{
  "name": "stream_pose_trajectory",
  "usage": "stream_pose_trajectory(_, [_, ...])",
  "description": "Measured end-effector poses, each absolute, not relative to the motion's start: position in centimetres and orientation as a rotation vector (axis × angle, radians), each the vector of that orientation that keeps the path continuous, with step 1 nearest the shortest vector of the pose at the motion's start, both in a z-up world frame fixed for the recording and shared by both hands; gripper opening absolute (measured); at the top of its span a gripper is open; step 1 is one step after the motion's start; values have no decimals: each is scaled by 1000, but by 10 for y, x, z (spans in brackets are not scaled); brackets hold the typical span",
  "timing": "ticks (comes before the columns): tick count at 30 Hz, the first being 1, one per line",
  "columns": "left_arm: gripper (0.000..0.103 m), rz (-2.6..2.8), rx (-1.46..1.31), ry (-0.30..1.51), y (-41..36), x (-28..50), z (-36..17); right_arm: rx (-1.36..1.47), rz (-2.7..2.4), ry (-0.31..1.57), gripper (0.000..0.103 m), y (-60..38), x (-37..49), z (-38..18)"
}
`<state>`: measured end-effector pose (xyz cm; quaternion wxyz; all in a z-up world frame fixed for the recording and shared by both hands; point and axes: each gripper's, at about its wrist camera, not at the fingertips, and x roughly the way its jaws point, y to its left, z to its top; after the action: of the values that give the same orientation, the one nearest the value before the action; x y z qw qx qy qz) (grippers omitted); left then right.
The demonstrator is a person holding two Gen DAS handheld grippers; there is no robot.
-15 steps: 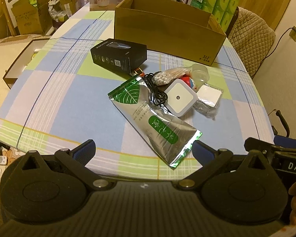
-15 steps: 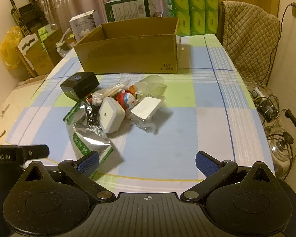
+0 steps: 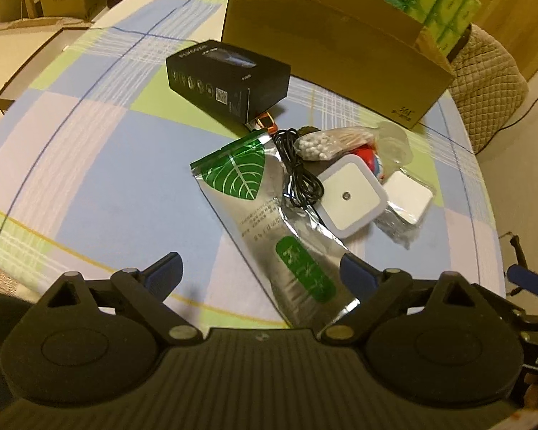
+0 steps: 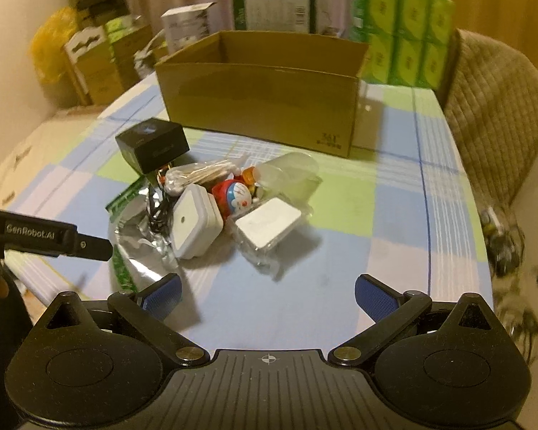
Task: Organize objects
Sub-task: 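Grasp the leaf-print tea bag with left tool while right grasps the clear white-pad box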
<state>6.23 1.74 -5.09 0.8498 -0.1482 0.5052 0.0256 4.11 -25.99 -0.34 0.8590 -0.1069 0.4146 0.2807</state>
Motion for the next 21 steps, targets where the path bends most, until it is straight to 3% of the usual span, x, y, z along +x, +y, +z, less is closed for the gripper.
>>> stream_pose_trajectory(16, [86,44,-418,1137,19,103,-100,-267,604,929,95,-246,84,-39])
stream_pose_trajectory(19, [74,34,-420,1129,19,105,-100,-259,603,928,95,-247,86,-40])
stream_pose_trajectory(21, [60,28,-446,1132,22,106,-100,-263,602,929,95,-246,87,-41])
